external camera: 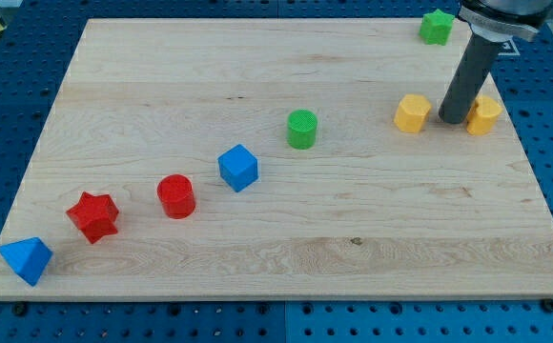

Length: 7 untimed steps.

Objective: Slide the yellow hexagon towards the center

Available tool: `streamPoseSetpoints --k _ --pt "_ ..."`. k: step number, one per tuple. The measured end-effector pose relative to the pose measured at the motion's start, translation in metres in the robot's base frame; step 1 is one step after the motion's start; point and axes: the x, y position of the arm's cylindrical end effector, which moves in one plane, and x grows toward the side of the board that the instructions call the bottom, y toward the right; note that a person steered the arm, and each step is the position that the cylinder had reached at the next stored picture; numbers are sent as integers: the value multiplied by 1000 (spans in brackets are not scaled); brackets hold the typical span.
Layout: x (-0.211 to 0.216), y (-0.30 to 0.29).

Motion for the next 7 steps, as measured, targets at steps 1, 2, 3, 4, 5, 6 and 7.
streamPoseSetpoints --k 1,2,3,4,5,6,7 --pt "1 0" --pt "2 -3" --pt "19 -2" --pt "15 -2" --pt "11 -22" --pt "3 -42" --pt "-9 -62"
